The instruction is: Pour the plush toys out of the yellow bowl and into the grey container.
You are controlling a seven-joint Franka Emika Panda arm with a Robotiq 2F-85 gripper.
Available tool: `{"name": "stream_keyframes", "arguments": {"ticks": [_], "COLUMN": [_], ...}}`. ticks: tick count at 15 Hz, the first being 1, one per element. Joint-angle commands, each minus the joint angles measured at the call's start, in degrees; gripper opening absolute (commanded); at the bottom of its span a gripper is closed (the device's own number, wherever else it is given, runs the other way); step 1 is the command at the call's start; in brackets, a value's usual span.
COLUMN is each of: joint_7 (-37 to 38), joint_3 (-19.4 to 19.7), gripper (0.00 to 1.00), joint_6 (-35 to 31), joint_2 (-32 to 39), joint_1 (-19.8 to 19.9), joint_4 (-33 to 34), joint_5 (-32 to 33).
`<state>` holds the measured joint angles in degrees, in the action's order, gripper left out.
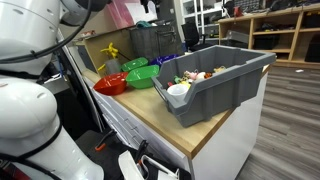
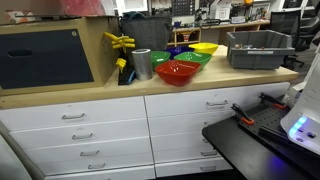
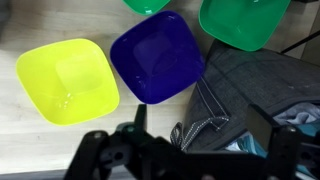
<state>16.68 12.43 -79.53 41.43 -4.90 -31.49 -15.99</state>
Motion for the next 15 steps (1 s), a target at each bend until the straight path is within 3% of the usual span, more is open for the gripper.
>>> {"name": "stream_keyframes", "arguments": {"ticks": [1,10,15], "joint_7": [6.8,18.6,8.7], "joint_3": [1.7,1.0,1.9], "gripper": [1.0,1.0,1.0], "joint_6": [5.8,26.1,28.7], "joint_2": [-6.3,-18.7,-23.9], "joint_1": [-1.8,-4.4,-2.2], "joint_4": [-3.6,-3.5,-3.6], "joint_5": [1.2,-0.4,1.6]}}
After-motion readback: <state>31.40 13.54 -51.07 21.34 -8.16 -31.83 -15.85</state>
